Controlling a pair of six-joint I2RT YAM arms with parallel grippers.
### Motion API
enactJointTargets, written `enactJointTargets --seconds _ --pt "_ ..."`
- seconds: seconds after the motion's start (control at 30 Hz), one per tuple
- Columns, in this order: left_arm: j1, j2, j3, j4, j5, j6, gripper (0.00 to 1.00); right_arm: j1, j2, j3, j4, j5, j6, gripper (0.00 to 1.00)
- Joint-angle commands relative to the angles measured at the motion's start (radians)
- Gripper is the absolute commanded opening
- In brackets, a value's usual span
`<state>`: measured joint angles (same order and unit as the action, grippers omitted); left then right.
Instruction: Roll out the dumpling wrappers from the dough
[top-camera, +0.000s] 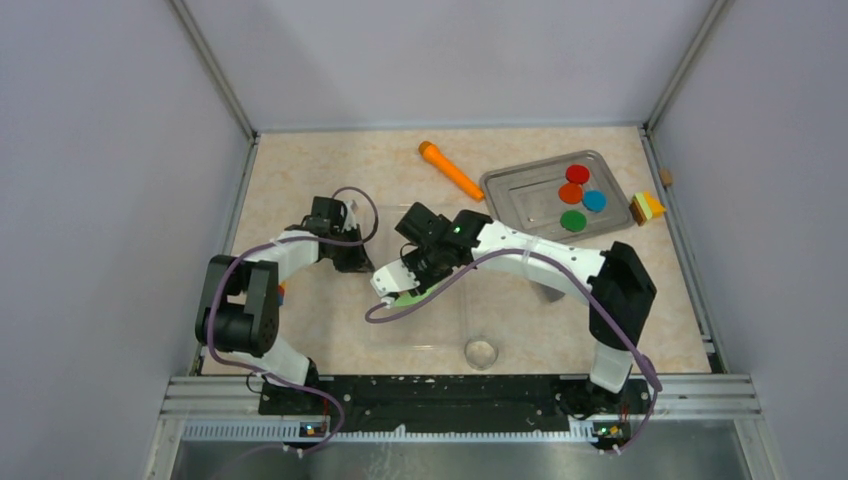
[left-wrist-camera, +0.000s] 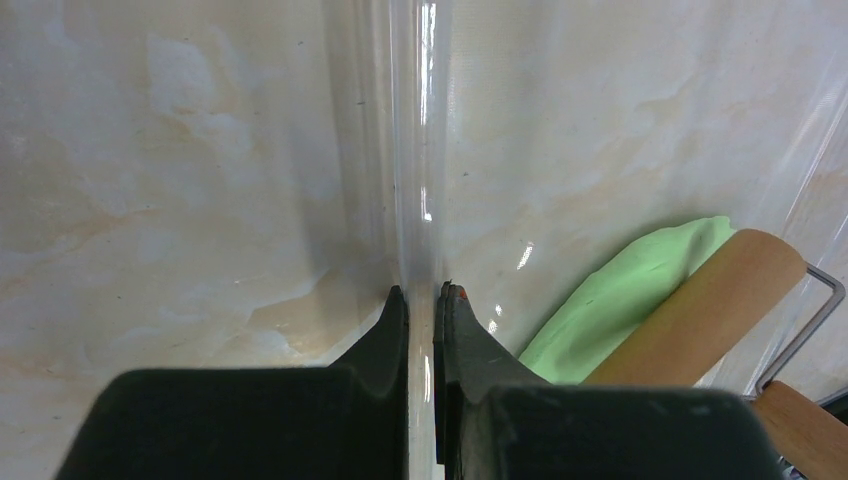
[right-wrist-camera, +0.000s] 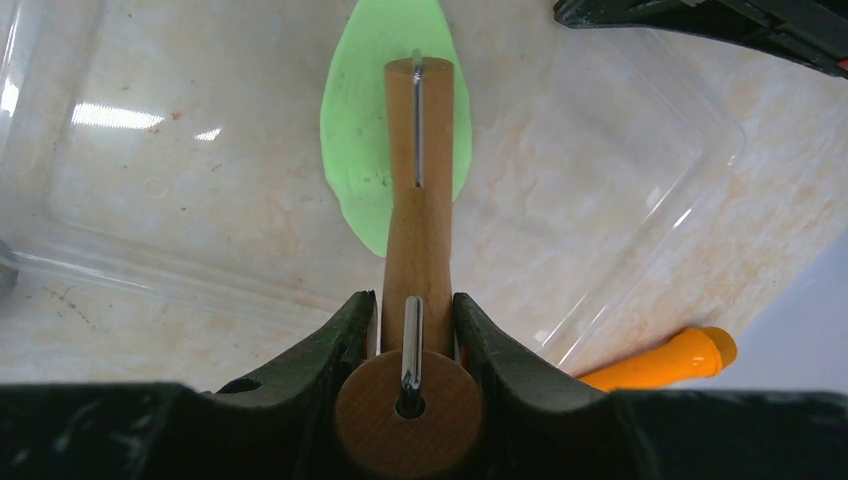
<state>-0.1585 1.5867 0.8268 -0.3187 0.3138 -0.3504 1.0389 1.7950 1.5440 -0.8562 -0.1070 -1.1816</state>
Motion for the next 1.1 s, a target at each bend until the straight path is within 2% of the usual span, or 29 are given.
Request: enactJointTargets --seconds 0.0,0.2,0.57,0.9,1.07 --pt "-0.001 0.02 0.021 -0.001 -0.001 0.018 0.0 0.013 0.03 -0.026 0.052 -0.005 0.031 0.0" --pt "-0.001 0.025 0.025 -0.002 0.001 0.015 0.0 -0.003 0.08 -0.059 0.047 -0.022 0.047 0.0" --pt "-0.001 0.028 0.02 0.009 0.008 0.008 0.0 -0.038 0.123 -0.057 0.144 0.074 0.073 0.0" --pt "-0.001 0.027 0.015 0.014 0.013 0.008 0.0 -0.043 0.139 0.102 0.199 0.137 0.132 0.0" --pt "-0.001 0.029 0.016 0.012 0.015 0.008 0.0 -0.043 0.121 0.284 0.095 0.113 0.143 0.0"
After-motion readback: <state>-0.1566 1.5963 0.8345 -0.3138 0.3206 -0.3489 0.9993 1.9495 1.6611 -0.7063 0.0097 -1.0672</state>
